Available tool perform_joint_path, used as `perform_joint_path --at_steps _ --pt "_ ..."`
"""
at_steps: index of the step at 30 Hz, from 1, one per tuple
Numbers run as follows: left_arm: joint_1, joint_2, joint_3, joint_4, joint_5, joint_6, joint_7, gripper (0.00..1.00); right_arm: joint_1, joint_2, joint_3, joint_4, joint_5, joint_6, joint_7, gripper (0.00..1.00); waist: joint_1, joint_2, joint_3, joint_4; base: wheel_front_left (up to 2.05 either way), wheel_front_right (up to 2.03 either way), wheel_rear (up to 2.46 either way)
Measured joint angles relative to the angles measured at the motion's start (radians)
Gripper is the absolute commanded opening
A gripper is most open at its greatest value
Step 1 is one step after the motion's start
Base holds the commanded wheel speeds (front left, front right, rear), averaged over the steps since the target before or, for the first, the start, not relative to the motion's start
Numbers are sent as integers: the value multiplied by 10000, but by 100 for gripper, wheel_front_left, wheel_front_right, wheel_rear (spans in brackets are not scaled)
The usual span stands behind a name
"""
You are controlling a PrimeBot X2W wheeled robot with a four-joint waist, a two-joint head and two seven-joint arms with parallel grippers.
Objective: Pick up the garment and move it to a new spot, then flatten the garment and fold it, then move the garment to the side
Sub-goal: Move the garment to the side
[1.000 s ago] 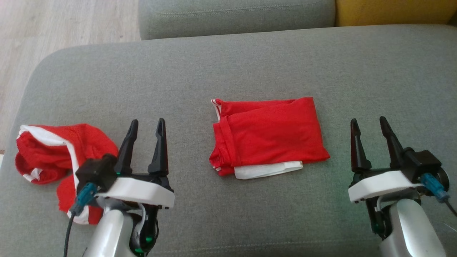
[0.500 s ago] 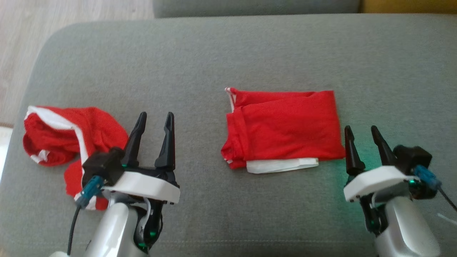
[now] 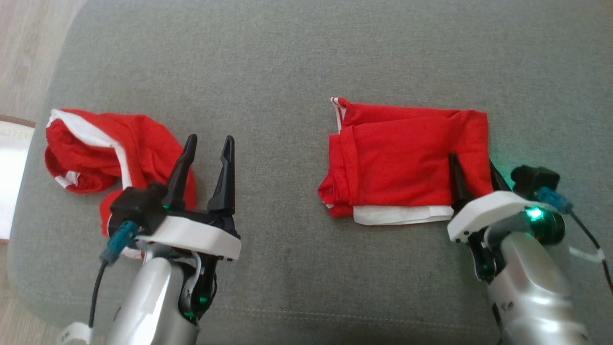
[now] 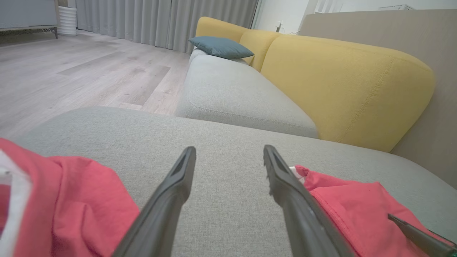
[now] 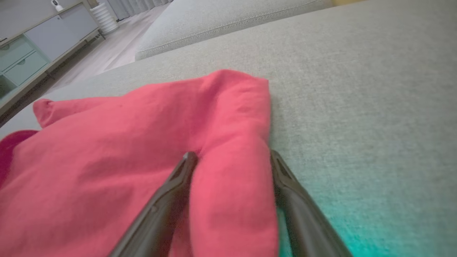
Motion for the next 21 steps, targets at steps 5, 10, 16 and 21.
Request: perform_joint_path --at_steps 5,10,16,21 --pt "-35 0 144 8 10 -59 0 100 -594 -61 675 631 -360 0 -349 0 0 0 0 -112 0 0 0" --pt "-37 0 167 0 59 -61 0 100 -809 -38 704 719 -1735 0 -497 0 0 0 -128 -544 0 0 0" --pt "-39 -2 190 -90 107 -94 0 100 -1406 -894 1022 291 -2980 0 -458 0 0 0 -194 -1284 0 0 0" --pt "-132 -2 219 -253 174 -163 0 100 -2060 -2485 1126 -23 -3043 0 -48 0 0 0 -21 -1815 0 0 0"
